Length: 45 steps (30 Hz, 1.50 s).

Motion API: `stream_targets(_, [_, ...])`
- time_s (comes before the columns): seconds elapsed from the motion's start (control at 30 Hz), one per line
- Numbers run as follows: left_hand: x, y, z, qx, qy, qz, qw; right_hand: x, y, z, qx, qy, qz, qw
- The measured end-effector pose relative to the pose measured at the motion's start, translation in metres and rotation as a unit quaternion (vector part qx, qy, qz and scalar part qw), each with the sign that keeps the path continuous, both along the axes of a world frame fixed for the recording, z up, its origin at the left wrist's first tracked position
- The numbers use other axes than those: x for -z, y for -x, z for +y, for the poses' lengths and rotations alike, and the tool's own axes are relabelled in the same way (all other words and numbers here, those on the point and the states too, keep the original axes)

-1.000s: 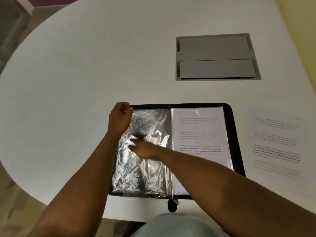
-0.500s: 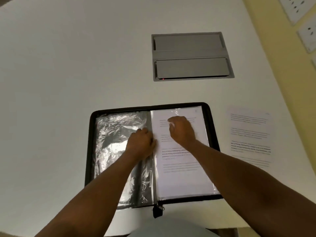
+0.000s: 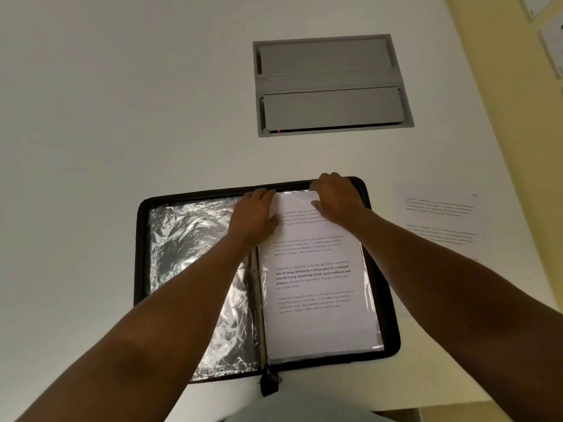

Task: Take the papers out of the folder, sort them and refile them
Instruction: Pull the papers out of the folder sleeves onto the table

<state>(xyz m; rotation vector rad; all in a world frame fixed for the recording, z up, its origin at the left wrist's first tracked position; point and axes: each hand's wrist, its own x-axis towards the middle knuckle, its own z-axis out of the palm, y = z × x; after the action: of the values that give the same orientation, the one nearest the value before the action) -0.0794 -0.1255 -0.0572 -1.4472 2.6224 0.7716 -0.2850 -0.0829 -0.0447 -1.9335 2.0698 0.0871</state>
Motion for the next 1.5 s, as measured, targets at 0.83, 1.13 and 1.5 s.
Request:
stream_targets(0.83, [-0.002, 0.024, -0.018, 0.013, 0.07, 0.11, 0.991, -0.027, -0.002, -0.004, -0.174, 0.052, 0.045, 0.982])
stream_targets(1.13, [-0.005, 0.012, -0.013, 0.051, 0.108, 0.129, 0.984, -0.044, 0.0, -0.041, -0.021, -0.134, -0.049, 0.99])
stream_targets(1.5, [-0.004, 0.003, -0.009, 0.037, 0.026, 0.134, 0.99, -0.05, 0.006, -0.073, -0.111, -0.306, 0.016, 0.945])
